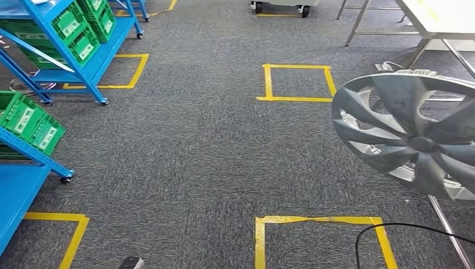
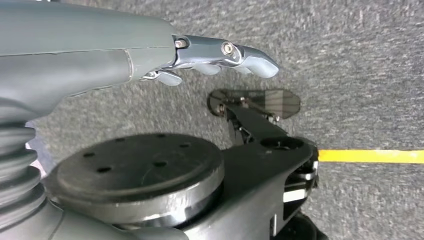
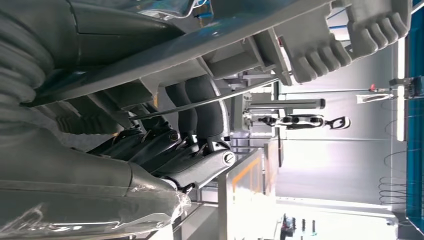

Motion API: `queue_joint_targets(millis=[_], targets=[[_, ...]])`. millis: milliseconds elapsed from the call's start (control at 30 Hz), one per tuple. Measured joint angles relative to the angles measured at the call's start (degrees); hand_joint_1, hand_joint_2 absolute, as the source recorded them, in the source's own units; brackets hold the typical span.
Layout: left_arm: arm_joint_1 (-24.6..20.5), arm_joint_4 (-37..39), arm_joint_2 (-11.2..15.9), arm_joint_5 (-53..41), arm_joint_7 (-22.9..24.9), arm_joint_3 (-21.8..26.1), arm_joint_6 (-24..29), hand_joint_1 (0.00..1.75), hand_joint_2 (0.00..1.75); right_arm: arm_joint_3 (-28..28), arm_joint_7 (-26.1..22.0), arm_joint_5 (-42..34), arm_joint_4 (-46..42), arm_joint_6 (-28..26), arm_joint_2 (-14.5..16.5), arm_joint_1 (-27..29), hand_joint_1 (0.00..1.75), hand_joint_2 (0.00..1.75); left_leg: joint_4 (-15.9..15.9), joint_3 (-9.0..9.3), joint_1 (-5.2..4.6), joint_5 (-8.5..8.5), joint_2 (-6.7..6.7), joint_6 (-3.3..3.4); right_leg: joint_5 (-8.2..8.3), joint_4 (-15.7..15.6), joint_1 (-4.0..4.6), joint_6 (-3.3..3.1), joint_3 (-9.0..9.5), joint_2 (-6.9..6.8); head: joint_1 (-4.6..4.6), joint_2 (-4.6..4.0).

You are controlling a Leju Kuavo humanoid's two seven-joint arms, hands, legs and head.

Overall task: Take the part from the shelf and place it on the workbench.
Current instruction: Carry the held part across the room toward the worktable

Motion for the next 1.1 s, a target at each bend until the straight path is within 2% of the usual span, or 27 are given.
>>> queue_joint_targets(millis=[33,67,100,133,167,200,233,267,333,367,400,433,500,533,567,633,667,700,733,767,800,833,867,933,1000,1033,1100], targets=[[-0.05,0.00,0.03,-0.02,0.01,-0.02,0.02,0.00,1.75,-0.06,-0.02,-0.15,0.03,-0.01,0.01,0.09,1.75,1.75,-0.11,0.07,0.01,0.09,0.83,0.34,-0.57,0.90,0.10,0.21,-0.58,-1.42,0.13,0.00],[-0.10,0.00,0.06,-0.03,0.06,-0.05,-0.08,0.00,1.75,-0.14,-0.03,-0.40,0.04,-0.02,0.02,0.09,1.75,1.75,-0.22,0.13,0.00,0.14,1.68,0.67,-1.85,3.00,0.21,0.40,-1.65,-3.47,0.21,0.00],[-0.10,0.00,0.10,-0.04,0.24,-0.10,-0.49,0.00,1.75,-0.25,-0.03,-0.75,0.04,0.00,0.04,0.06,1.75,1.75,-0.23,0.17,-0.16,0.10,2.49,0.91,-3.68,6.24,0.30,0.56,-3.11,-5.86,0.31,0.00],[-0.01,0.00,0.14,-0.09,0.62,-0.17,-1.42,0.00,1.75,-0.36,0.02,-1.10,0.05,0.05,0.06,-0.07,1.75,1.75,-0.22,0.19,-0.30,0.04,3.33,1.10,-5.67,10.19,0.31,0.77,-4.94,-7.44,0.38,0.00],[0.12,0.00,0.19,-0.25,1.13,-0.29,-2.89,0.00,1.75,-0.43,0.10,-1.36,0.11,0.14,0.08,-0.21,1.75,1.75,-0.21,0.21,-0.40,-0.02,4.22,1.16,-7.15,13.70,0.23,0.94,-6.54,-8.08,0.37,0.00],[0.24,0.00,0.24,-0.54,1.65,-0.43,-4.56,0.00,1.75,-0.50,0.18,-1.50,0.21,0.25,0.09,-0.43,1.75,1.75,-0.20,0.24,-0.44,-0.09,5.13,1.15,-7.69,15.72,0.17,1.07,-7.40,-8.31,0.38,0.00],[0.32,0.00,0.28,-0.82,2.02,-0.59,-5.91,0.00,1.75,-0.55,0.21,-1.53,0.33,0.32,0.09,-0.73,1.75,1.75,-0.19,0.30,-0.45,-0.16,6.02,1.09,-7.23,15.67,0.12,1.17,-7.22,-8.45,0.39,0.00],[0.33,0.00,0.29,-1.03,2.17,-0.73,-6.60,0.00,1.75,-0.63,0.16,-1.56,0.43,0.32,0.09,-1.03,1.75,1.75,-0.18,0.41,-0.45,-0.28,6.88,0.99,-5.86,13.33,0.07,1.26,-5.81,-8.76,0.38,0.00],[0.27,0.00,0.31,-1.05,2.02,-0.87,-6.23,0.00,1.75,-1.09,-0.09,-1.91,0.50,0.05,0.08,-1.40,1.75,1.75,-0.16,0.81,-0.52,-0.63,8.26,0.60,-2.78,5.63,0.12,1.38,-1.17,-10.85,0.38,0.00],[0.26,0.01,0.39,-0.96,1.90,-0.89,-5.83,0.00,1.75,-1.46,-0.19,-2.21,0.46,-0.09,0.07,-1.47,1.75,1.75,-0.09,1.02,-0.65,-0.84,8.77,0.32,-1.84,2.61,0.20,1.20,0.64,-11.79,0.35,0.00],[0.25,0.01,0.49,-0.89,1.80,-0.89,-5.57,0.00,1.75,-1.86,-0.24,-2.49,0.42,-0.19,0.07,-1.49,1.75,1.75,-0.08,1.21,-0.77,-0.97,9.20,0.03,-1.48,0.99,0.33,0.92,1.59,-12.35,0.32,0.00],[0.24,0.02,0.59,-0.81,1.76,-0.89,-5.43,0.00,1.75,-2.27,-0.24,-2.72,0.39,-0.24,0.07,-1.47,1.75,1.75,-0.14,1.37,-0.86,-1.03,9.67,-0.24,-1.56,0.68,0.52,0.50,1.67,-12.14,0.29,0.00],[0.12,0.02,0.65,-0.77,1.73,-0.90,-5.35,0.00,1.75,-3.01,-0.23,-2.91,0.25,-0.27,0.06,-1.37,1.75,1.75,-0.35,1.67,-0.73,-1.19,10.48,-0.89,-1.32,0.43,0.55,-0.42,1.51,-10.75,0.26,0.00],[0.06,0.02,0.66,-0.77,1.71,-0.91,-5.35,0.00,1.75,-3.33,-0.22,-2.95,0.14,-0.30,0.03,-1.33,1.75,1.75,0.05,1.60,-0.60,-1.68,9.92,-1.20,-1.22,0.26,0.50,-0.85,1.54,-10.06,0.26,0.00],[0.00,0.02,0.62,-0.78,1.69,-0.92,-5.35,0.00,1.75,-3.55,-0.23,-2.95,0.03,-0.31,-0.01,-1.39,1.75,1.75,1.45,1.05,-0.50,-2.71,8.75,-1.44,-1.10,0.07,0.39,-1.24,1.62,-9.41,0.21,0.00],[0.01,0.02,0.53,-0.78,1.66,-0.92,-5.35,0.00,1.75,-3.75,-0.24,-2.98,-0.09,-0.32,-0.06,-1.56,1.75,1.75,7.68,-1.88,-0.41,-6.06,5.70,-1.56,-1.01,-0.08,0.30,-1.73,1.69,-8.10,0.01,0.00],[0.10,0.02,0.48,-0.79,1.63,-0.93,-5.33,0.00,1.75,-3.76,-0.24,-3.01,-0.09,-0.33,-0.06,-1.60,1.75,1.75,11.72,-3.99,-0.44,-7.72,4.91,-1.51,-1.00,-0.08,0.35,-1.85,1.67,-7.33,-0.08,0.00],[0.20,0.02,0.47,-0.83,1.52,-0.94,-5.20,0.00,1.75,-3.76,-0.29,-3.14,-0.09,-0.40,-0.06,-1.56,1.75,1.75,14.85,-5.75,-0.48,-8.62,4.54,-1.42,-1.00,-0.08,0.41,-1.91,1.67,-6.49,-0.13,0.00],[0.28,0.02,0.48,-0.92,1.30,-0.95,-4.99,0.00,1.75,-3.83,-0.45,-3.44,-0.10,-0.69,-0.03,-1.49,1.75,1.75,16.24,-6.74,-0.53,-8.40,4.38,-1.29,-0.99,-0.08,0.46,-1.93,1.68,-5.61,-0.14,0.00],[0.30,0.02,0.49,-1.01,1.04,-0.98,-4.72,0.00,1.75,-4.02,-0.77,-3.85,-0.17,-1.24,0.04,-1.43,1.75,1.75,15.53,-6.74,-0.57,-7.09,4.23,-1.11,-0.96,-0.07,0.47,-1.92,1.71,-4.71,-0.14,0.00],[0.26,0.02,0.51,-1.08,0.78,-1.03,-4.38,0.00,1.75,-4.42,-1.34,-4.22,-0.44,-2.21,0.24,-1.41,1.75,1.75,12.62,-5.59,-0.58,-4.87,3.81,-0.92,-0.94,-0.06,0.42,-1.87,1.75,-3.90,-0.14,0.00],[0.19,0.02,0.54,-1.11,0.61,-1.12,-4.08,0.00,1.75,-5.02,-2.12,-4.36,-0.91,-3.59,0.54,-1.40,1.75,1.75,8.60,-3.83,-0.52,-2.49,2.68,-0.76,-0.91,-0.05,0.32,-1.75,1.76,-3.13,-0.14,0.00],[0.13,0.02,0.56,-1.11,0.54,-1.22,-3.85,0.00,1.75,-5.76,-3.02,-4.14,-1.62,-5.12,0.91,-1.44,1.75,1.75,4.62,-2.06,-0.36,-0.87,1.28,-0.66,-0.90,0.07,0.28,-1.53,1.66,-2.43,-0.13,0.00],[0.12,0.02,0.57,-1.10,0.56,-1.40,-3.62,0.00,1.75,-7.52,-4.66,-2.70,-3.40,-7.87,1.57,-1.21,1.75,1.75,0.19,0.00,-0.30,0.28,-0.60,-0.60,-0.73,0.07,0.06,-0.89,1.24,-1.18,-0.14,0.00],[0.19,0.02,0.57,-1.09,0.78,-1.54,-3.58,0.00,1.75,-9.65,-5.60,-0.37,-5.43,-9.37,1.84,-0.20,1.75,1.75,-0.36,0.29,-0.53,0.19,0.22,-0.24,-0.43,-0.27,-0.26,-0.07,0.79,0.07,-0.14,0.00],[0.19,0.02,0.57,-1.06,0.89,-1.63,-3.56,0.00,1.75,-10.93,-5.83,0.97,-6.49,-9.79,1.87,0.58,1.75,1.75,-0.58,0.39,-0.57,0.30,0.88,0.12,-0.50,-0.20,-0.36,0.21,0.61,-0.13,-0.14,0.00],[0.20,0.02,0.63,-0.81,0.97,-1.78,-3.54,0.00,1.75,-13.69,-5.97,3.19,-8.41,-9.81,1.84,1.78,1.75,1.75,-1.01,0.56,-0.56,0.45,2.33,0.78,-2.43,2.54,-0.12,0.49,-0.85,-3.29,0.04,0.00]])
